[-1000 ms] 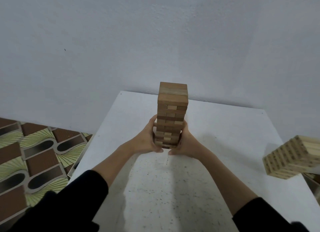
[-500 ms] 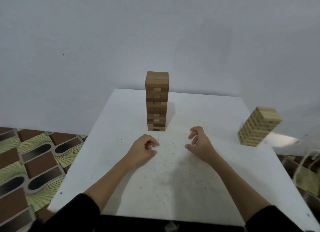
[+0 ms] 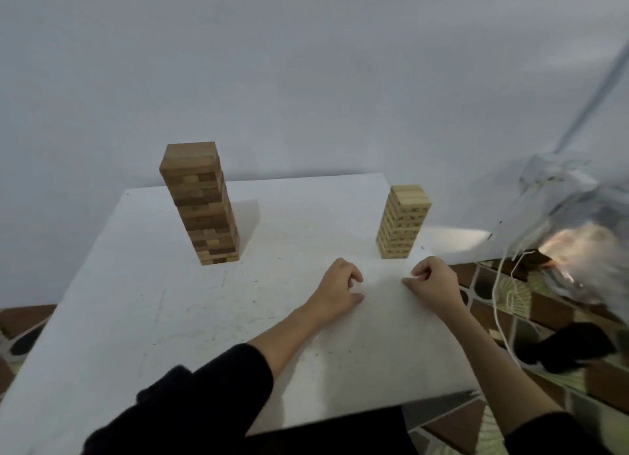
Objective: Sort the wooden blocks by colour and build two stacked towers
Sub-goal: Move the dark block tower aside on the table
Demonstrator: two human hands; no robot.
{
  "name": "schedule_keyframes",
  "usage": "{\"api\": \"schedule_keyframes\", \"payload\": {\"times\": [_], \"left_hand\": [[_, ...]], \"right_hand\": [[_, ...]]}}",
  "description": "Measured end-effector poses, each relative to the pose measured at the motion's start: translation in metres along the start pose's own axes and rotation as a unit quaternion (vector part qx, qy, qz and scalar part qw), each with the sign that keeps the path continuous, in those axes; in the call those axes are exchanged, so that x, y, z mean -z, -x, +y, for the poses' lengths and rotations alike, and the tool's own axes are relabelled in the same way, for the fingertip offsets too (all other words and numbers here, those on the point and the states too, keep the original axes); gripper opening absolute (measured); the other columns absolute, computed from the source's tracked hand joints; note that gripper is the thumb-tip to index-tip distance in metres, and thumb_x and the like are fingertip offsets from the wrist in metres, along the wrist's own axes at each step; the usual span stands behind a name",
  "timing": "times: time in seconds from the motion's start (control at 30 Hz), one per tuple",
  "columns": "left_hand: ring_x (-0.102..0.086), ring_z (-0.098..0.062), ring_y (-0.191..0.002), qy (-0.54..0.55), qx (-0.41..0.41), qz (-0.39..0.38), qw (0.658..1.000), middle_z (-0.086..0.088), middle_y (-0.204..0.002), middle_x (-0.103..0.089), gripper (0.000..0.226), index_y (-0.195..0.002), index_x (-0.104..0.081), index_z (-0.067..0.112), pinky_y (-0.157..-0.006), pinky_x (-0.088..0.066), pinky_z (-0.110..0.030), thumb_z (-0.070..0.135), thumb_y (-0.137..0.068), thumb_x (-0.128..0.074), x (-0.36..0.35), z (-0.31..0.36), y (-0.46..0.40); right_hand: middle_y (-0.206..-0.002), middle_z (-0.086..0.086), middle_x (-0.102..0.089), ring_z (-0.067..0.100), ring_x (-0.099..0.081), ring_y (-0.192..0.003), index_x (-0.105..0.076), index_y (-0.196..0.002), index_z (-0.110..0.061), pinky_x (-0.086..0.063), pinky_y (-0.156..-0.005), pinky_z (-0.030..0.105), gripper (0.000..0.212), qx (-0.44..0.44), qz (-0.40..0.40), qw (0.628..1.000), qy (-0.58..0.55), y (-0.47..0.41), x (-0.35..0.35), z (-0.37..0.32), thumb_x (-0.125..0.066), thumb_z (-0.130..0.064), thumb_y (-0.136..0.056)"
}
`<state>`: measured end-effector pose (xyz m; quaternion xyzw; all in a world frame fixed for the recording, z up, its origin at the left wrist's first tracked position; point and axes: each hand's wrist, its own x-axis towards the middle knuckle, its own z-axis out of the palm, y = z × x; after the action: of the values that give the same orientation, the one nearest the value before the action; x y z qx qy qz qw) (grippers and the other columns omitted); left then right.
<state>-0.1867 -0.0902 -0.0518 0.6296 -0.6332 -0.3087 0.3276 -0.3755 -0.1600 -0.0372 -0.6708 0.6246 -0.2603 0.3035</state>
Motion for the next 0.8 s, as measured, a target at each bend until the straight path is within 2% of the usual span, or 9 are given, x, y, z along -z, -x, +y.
{"api": "schedule_keyframes", "payload": {"times": [0.1,0.2,0.27,0.37,0.47,0.57,0.63,0.7,0.8], "left_hand": [[-0.04,-0.016,-0.089,0.034,0.032,0.012,0.999,-0.005,-0.106,-0.038,0.045,-0.115,-0.046,0.0,-0.067,-0.035,-0.012,0.002,-0.077,-0.071,-0.014,0.011,-0.022],[-0.04,-0.015,-0.094,0.051,0.062,0.025,0.996,-0.009,-0.118,-0.04,0.068,-0.13,-0.037,0.004,-0.076,-0.038,-0.018,0.007,-0.074,-0.075,-0.02,0.019,-0.045],[-0.043,-0.016,-0.098,0.048,0.072,0.023,0.996,-0.009,-0.124,-0.041,0.082,-0.14,-0.029,0.006,-0.082,-0.041,-0.022,0.011,-0.073,-0.078,-0.024,0.021,-0.06],[-0.047,-0.025,-0.111,0.04,0.077,0.021,0.996,-0.011,-0.129,-0.041,0.096,-0.145,-0.022,0.006,-0.092,-0.045,-0.03,0.012,-0.07,-0.081,-0.028,0.022,-0.079],[-0.047,-0.028,-0.112,0.05,0.065,0.028,0.996,-0.013,-0.13,-0.04,0.099,-0.146,-0.02,0.005,-0.088,-0.044,-0.029,0.009,-0.069,-0.082,-0.03,0.022,-0.093],[-0.053,-0.025,-0.109,0.096,0.059,0.031,0.993,-0.013,-0.127,-0.048,0.093,-0.146,-0.021,0.003,-0.089,-0.046,-0.027,0.001,-0.072,-0.078,-0.03,0.023,-0.099],[-0.056,-0.01,-0.094,0.117,0.049,0.036,0.991,0.007,-0.106,-0.053,0.088,-0.145,-0.023,0.003,-0.082,-0.045,-0.019,-0.004,-0.074,-0.074,-0.03,0.023,-0.101],[-0.053,-0.007,-0.087,0.128,0.048,0.044,0.99,0.019,-0.093,-0.045,0.086,-0.145,-0.025,0.004,-0.076,-0.042,-0.017,-0.004,-0.074,-0.074,-0.032,0.021,-0.104],[-0.052,-0.011,-0.088,0.118,0.051,0.053,0.99,0.005,-0.097,-0.049,0.093,-0.146,-0.021,0.006,-0.068,-0.042,-0.009,0.005,-0.073,-0.078,-0.034,0.018,-0.106]], "right_hand": [[-0.101,0.005,-0.054,0.016,-0.051,-0.083,-0.048,-0.112,-0.007,-0.04,-0.061,0.022,0.048,-0.025,-0.022,0.999,-0.027,-0.021,0.008,0.005,-0.078,-0.01,-0.074],[-0.113,-0.003,-0.05,0.015,-0.051,-0.092,-0.035,-0.135,-0.012,-0.045,-0.074,0.027,0.074,-0.009,-0.07,0.997,-0.02,-0.044,0.013,0.004,-0.077,-0.01,-0.074],[-0.114,-0.005,-0.048,0.016,-0.052,-0.093,-0.028,-0.141,-0.013,-0.049,-0.081,0.033,0.084,0.011,-0.097,0.995,-0.015,-0.056,0.014,0.002,-0.078,-0.009,-0.073],[-0.115,-0.002,-0.049,0.017,-0.055,-0.088,-0.028,-0.14,-0.013,-0.052,-0.08,0.035,0.088,0.045,-0.121,0.991,-0.029,-0.071,0.011,0.003,-0.08,-0.003,-0.069],[-0.115,0.002,-0.053,0.011,-0.056,-0.083,-0.033,-0.134,-0.012,-0.05,-0.067,0.025,0.083,0.093,-0.132,0.987,-0.029,-0.081,0.008,0.005,-0.079,0.001,-0.066],[-0.112,0.0,-0.058,0.014,-0.059,-0.089,-0.038,-0.131,-0.014,-0.055,-0.071,0.033,0.082,0.112,-0.129,0.985,-0.036,-0.087,0.006,0.007,-0.081,-0.001,-0.063],[-0.113,0.0,-0.059,0.016,-0.06,-0.095,-0.039,-0.13,-0.015,-0.056,-0.076,0.037,0.083,0.112,-0.135,0.983,-0.046,-0.092,0.005,0.009,-0.082,-0.002,-0.061],[-0.114,-0.001,-0.059,0.016,-0.059,-0.1,-0.039,-0.131,-0.015,-0.056,-0.077,0.034,0.084,0.112,-0.141,0.982,-0.055,-0.093,0.005,0.01,-0.082,-0.001,-0.06],[-0.115,-0.002,-0.059,0.014,-0.058,-0.102,-0.039,-0.131,-0.014,-0.054,-0.079,0.03,0.084,0.108,-0.147,0.981,-0.06,-0.094,0.004,0.01,-0.083,-0.002,-0.061]]}}
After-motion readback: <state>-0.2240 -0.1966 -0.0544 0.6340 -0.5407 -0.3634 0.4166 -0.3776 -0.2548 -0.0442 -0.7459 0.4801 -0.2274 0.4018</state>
